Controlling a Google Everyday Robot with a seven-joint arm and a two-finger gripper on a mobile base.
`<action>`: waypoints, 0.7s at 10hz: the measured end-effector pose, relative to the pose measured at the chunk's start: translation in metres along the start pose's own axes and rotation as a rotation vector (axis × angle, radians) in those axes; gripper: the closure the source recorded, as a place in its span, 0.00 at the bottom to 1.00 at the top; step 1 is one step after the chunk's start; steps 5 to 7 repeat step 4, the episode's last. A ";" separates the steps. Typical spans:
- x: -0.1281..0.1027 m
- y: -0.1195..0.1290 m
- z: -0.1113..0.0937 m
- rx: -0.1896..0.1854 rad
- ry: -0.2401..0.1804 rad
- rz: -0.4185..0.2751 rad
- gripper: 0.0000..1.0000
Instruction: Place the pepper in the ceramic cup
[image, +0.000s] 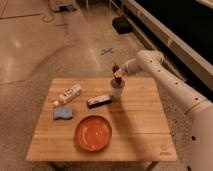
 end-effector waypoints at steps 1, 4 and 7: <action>0.003 0.004 -0.002 -0.003 0.001 -0.002 0.35; 0.006 0.013 -0.005 -0.011 0.006 -0.017 0.39; 0.006 0.013 -0.005 -0.011 0.006 -0.017 0.39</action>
